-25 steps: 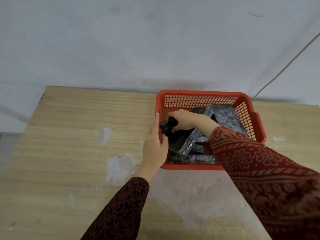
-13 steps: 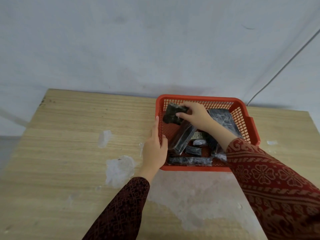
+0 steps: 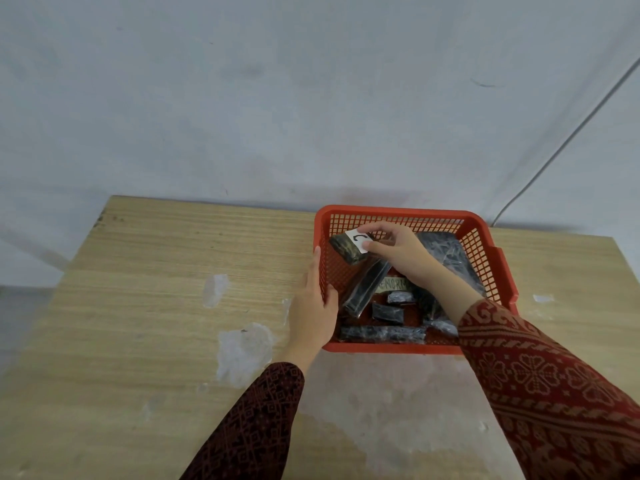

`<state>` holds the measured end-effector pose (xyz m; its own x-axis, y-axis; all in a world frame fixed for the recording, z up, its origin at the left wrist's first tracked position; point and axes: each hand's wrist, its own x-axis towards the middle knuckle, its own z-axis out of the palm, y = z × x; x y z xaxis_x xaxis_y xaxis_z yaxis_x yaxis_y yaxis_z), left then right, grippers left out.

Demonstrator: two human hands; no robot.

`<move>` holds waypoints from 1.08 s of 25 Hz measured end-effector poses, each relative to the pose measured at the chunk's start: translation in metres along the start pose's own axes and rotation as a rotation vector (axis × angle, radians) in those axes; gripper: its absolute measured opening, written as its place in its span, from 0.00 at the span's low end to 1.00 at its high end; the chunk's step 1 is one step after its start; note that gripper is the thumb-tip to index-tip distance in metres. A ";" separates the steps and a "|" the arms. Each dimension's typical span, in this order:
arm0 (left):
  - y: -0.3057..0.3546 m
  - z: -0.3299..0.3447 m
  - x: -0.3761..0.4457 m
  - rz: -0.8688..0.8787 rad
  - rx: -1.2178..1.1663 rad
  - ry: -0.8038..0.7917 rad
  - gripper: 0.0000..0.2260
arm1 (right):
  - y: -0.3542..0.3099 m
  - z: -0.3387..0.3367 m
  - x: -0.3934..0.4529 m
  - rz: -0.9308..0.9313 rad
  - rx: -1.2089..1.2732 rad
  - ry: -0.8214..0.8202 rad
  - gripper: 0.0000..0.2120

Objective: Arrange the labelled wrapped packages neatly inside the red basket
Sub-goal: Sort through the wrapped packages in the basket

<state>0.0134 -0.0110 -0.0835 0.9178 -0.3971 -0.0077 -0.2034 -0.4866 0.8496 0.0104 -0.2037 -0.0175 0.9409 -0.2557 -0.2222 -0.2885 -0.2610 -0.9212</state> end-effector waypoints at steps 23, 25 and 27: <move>0.000 0.000 -0.001 0.011 -0.038 0.038 0.32 | -0.003 0.005 0.090 -0.036 -0.798 -0.338 0.12; 0.001 -0.001 -0.001 0.005 -0.034 0.038 0.32 | 0.004 0.009 0.091 -0.059 -0.867 -0.326 0.11; 0.001 -0.001 -0.001 0.005 -0.029 0.036 0.33 | 0.010 0.014 0.091 -0.154 -1.074 -0.317 0.12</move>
<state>0.0126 -0.0100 -0.0820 0.9284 -0.3712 0.0151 -0.1987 -0.4617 0.8645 0.0957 -0.2164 -0.0512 0.9380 0.0565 -0.3420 -0.0246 -0.9733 -0.2284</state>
